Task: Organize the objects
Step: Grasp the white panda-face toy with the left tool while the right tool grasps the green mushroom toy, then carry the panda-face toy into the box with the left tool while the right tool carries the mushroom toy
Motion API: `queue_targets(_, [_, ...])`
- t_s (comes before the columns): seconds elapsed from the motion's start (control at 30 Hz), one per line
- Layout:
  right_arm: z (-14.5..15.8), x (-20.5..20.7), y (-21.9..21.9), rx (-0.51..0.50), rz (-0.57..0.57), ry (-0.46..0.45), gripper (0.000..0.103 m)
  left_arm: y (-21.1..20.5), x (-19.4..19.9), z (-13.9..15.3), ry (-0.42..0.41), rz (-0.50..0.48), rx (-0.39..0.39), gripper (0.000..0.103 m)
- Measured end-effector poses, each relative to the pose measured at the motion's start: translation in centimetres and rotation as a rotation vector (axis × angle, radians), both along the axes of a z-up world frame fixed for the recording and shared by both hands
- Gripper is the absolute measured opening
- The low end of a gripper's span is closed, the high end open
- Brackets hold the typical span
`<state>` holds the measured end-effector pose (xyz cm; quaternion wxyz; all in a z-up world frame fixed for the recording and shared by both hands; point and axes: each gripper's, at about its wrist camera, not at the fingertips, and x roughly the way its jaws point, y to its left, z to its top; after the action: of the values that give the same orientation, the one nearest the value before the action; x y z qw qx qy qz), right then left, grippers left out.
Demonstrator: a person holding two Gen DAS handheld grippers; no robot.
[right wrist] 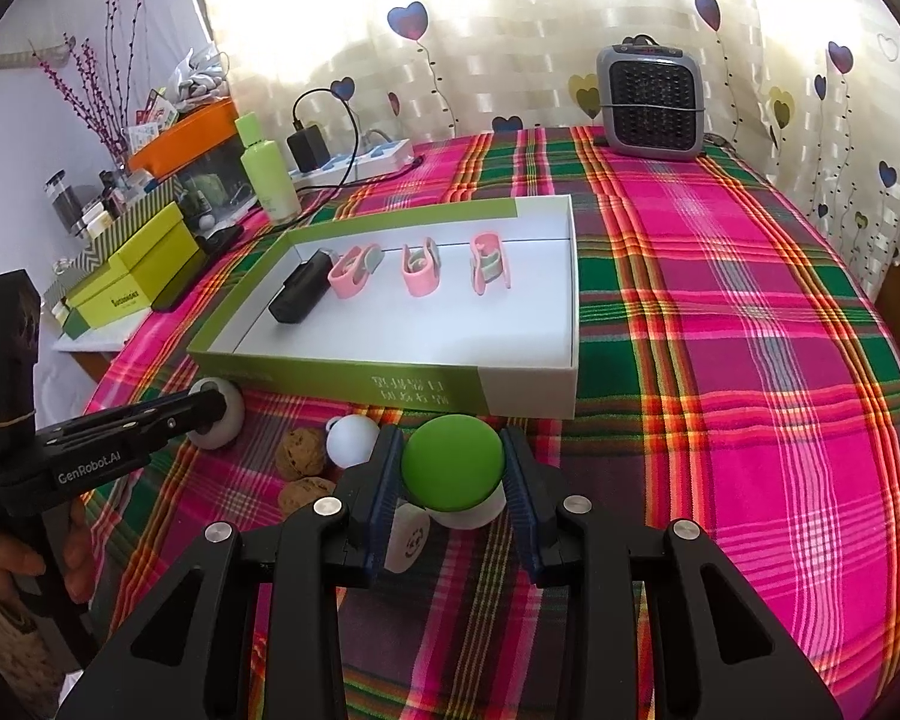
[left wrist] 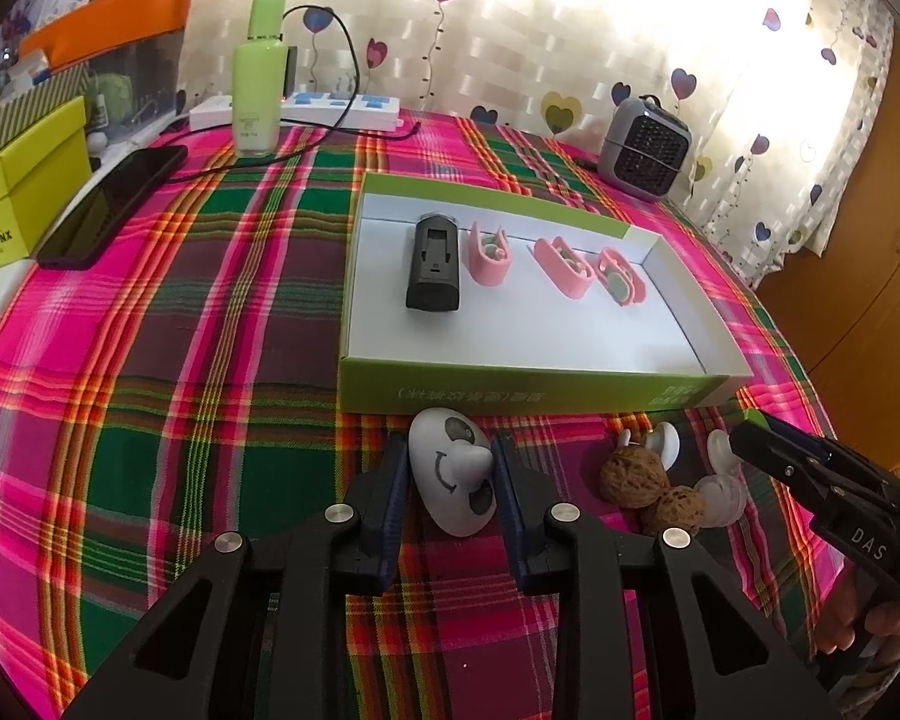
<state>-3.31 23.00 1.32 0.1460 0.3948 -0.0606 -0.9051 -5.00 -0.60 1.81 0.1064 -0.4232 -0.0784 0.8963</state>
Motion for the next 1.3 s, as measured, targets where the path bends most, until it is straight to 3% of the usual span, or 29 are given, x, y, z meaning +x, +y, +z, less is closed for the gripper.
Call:
queue_targets(0.73, [2.2,-0.5,0.3,-0.055,0.017,0.039,0.034,0.7,-0.2,3.0,0.053,-0.035,0.021,0.025])
queue_targets(1.3, [3.2,-4.9,-0.2,-0.061,0.026,0.046,0.034,2.7,-4.5,3.8,0.045,-0.092,0.058,0.025])
